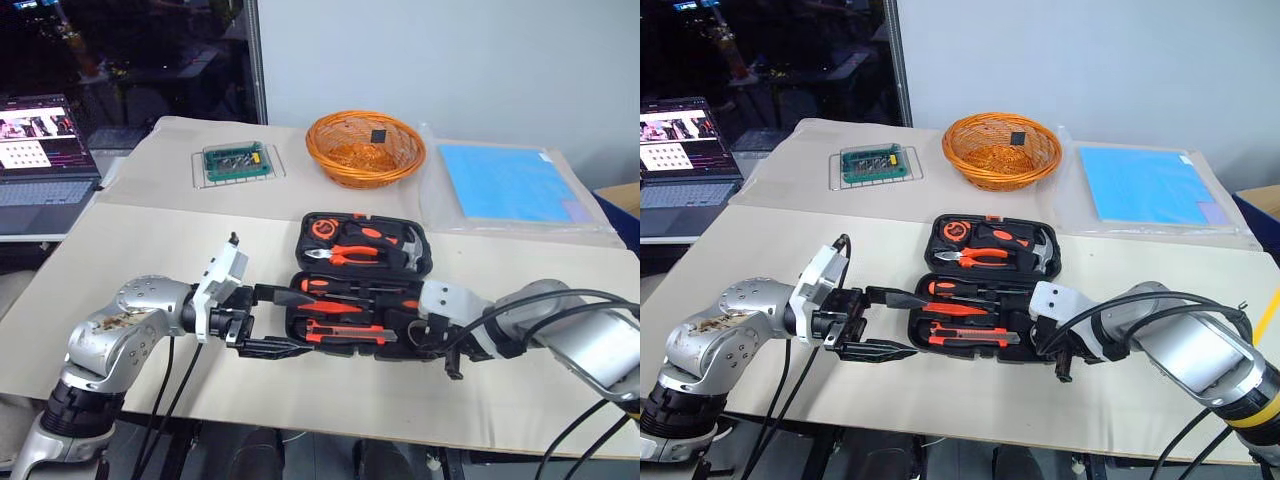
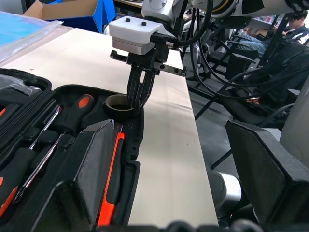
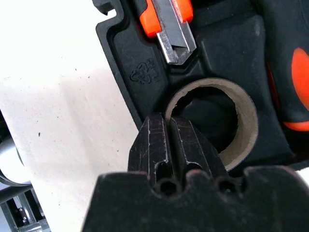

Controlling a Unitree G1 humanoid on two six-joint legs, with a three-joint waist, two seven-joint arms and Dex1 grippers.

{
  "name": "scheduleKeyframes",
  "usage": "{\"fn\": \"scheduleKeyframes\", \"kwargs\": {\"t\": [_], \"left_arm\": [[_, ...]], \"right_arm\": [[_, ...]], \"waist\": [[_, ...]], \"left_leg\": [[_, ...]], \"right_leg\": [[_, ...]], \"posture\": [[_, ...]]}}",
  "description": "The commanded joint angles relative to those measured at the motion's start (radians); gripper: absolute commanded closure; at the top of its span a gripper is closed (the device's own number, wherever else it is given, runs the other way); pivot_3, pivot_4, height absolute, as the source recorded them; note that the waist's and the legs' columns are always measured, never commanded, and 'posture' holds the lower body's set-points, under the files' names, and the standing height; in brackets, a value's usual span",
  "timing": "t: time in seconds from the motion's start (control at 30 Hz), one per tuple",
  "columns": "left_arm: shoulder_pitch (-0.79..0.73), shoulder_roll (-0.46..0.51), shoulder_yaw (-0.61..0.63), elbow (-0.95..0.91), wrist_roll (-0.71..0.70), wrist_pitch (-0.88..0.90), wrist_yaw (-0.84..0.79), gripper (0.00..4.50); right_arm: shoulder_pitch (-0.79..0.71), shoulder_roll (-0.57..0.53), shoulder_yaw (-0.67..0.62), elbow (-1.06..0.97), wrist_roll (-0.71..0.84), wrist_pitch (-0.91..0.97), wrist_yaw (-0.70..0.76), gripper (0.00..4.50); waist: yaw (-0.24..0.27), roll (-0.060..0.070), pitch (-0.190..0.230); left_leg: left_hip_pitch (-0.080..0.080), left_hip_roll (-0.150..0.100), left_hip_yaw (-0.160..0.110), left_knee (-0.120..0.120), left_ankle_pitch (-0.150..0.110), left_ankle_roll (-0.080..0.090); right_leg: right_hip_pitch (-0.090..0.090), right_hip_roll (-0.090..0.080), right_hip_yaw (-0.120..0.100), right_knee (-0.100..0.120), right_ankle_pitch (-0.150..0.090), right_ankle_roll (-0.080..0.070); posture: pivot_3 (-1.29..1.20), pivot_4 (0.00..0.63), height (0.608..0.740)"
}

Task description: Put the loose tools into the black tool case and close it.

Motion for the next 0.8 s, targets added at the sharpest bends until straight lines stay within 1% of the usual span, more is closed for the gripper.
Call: {"fn": "scheduleKeyframes", "kwargs": {"t": [0.03,0.1,0.13,0.17,0.23,0.33,0.43,0.5,0.53,0.6,0.67,0.7,0.73,0.8], "left_arm": [[-0.014,0.001,0.004,-0.015,-0.002,-0.017,0.003,0.54],[-0.017,0.002,0.003,-0.01,0.001,-0.017,0.004,0.54],[-0.017,0.002,0.003,-0.005,0.005,-0.015,0.009,0.54],[-0.016,0.002,0.005,0.0,0.007,-0.011,0.015,0.54],[-0.012,0.001,0.012,0.015,0.007,0.002,0.033,0.54],[-0.014,-0.012,0.024,0.051,0.001,0.024,0.076,0.54],[-0.058,-0.077,0.05,0.118,0.017,0.082,0.249,0.54],[-0.103,-0.134,0.078,0.172,0.04,0.101,0.382,0.54],[-0.133,-0.155,0.081,0.197,0.057,0.129,0.448,0.54],[-0.205,-0.186,0.054,0.238,0.114,0.19,0.568,0.54],[-0.289,-0.21,0.05,0.312,0.135,0.307,0.668,0.54],[-0.347,-0.243,0.048,0.371,0.147,0.338,0.709,0.54],[-0.395,-0.256,0.03,0.42,0.153,0.371,0.708,0.54],[-0.459,-0.288,0.017,0.507,0.188,0.374,0.733,0.54]], "right_arm": [[0.0,0.009,0.023,-0.013,-0.009,-0.007,0.015,4.47],[0.009,0.002,0.019,-0.007,-0.017,-0.023,0.02,3.77],[0.015,-0.003,0.002,-0.011,-0.014,-0.025,0.021,3.61],[0.019,-0.006,-0.02,-0.019,-0.008,-0.024,0.021,3.21],[0.031,-0.006,-0.092,-0.044,0.032,-0.006,0.028,2.55],[0.068,-0.003,-0.199,-0.074,0.09,0.01,0.032,2.55],[0.088,0.106,-0.403,-0.053,0.181,0.059,-0.033,2.55],[0.069,0.171,-0.463,-0.026,0.158,0.042,-0.117,2.55],[0.049,0.21,-0.486,-0.001,0.137,0.035,-0.173,2.55],[-0.022,0.301,-0.53,0.08,0.114,0.107,-0.293,2.55],[-0.103,0.311,-0.486,0.156,0.074,0.197,-0.362,2.55],[-0.147,0.333,-0.495,0.231,0.053,0.221,-0.401,2.55],[-0.187,0.359,-0.511,0.302,0.037,0.249,-0.437,2.55],[-0.249,0.412,-0.533,0.439,-0.004,0.243,-0.51,2.55]], "waist": [[0.0,0.0,0.0],[0.0,0.0,0.0],[0.001,0.0,0.0],[0.001,0.0,0.0],[0.003,0.0,0.0],[0.005,0.0,0.0],[0.006,-0.001,0.001],[0.007,-0.003,0.001],[0.007,-0.003,0.002],[0.006,-0.007,0.003],[0.003,-0.008,0.004],[0.003,-0.007,0.004],[0.004,-0.007,0.004],[0.005,-0.008,0.004]], "left_leg": [[0.0,0.0,0.0,0.0,0.0,0.0],[0.0,0.0,0.0,0.0,0.0,0.0],[0.0,0.0,0.0,0.0,0.0,0.0],[0.0,0.0,0.0,0.0,0.0,0.0],[0.0,0.0,0.0,0.0,0.0,0.0],[0.0,0.0,0.0,0.0,0.0,0.0],[0.0,0.0,-0.001,0.0,0.0,0.0],[0.0,0.0,-0.002,0.002,0.0,0.0],[0.0,0.001,-0.002,0.003,0.0,0.0],[0.001,0.001,-0.003,0.004,0.0,0.0],[0.002,0.001,-0.003,0.006,0.0,0.0],[0.001,0.001,-0.003,0.006,0.0,0.0],[0.001,0.001,-0.003,0.006,0.0,0.0],[0.001,0.0,-0.003,0.006,0.001,0.0]], "right_leg": [[0.0,0.0,0.0,0.0,0.0,0.0],[0.0,0.0,0.0,0.0,0.0,0.0],[0.0,0.0,0.0,0.0,0.0,0.0],[0.0,0.0,0.0,0.0,0.0,0.0],[0.0,0.0,0.0,0.0,0.0,0.0],[0.0,0.0,0.0,0.0,0.0,0.0],[0.001,0.001,0.0,0.0,0.0,0.0],[0.002,0.002,0.0,0.001,0.001,0.002],[0.003,0.002,0.0,0.001,0.002,0.002],[0.003,0.003,0.0,0.001,0.002,0.002],[0.005,0.004,-0.001,0.001,0.003,0.002],[0.004,0.004,0.0,0.001,0.005,0.002],[0.005,0.003,0.0,0.001,0.005,0.002],[0.004,0.004,0.0,0.001,0.005,0.002]], "posture": [[0.0,0.15,0.74],[0.0,0.15,0.74],[0.0,0.15,0.74],[0.0,0.15,0.74],[0.0,0.15,0.74],[0.0,0.15,0.74],[0.0,0.15,0.74],[0.0,0.15,0.74],[0.0,0.15,0.74],[0.0,0.15,0.74],[0.0,0.15,0.74],[0.0,0.15,0.74],[0.0,0.15,0.74],[0.0,0.15,0.74]]}}
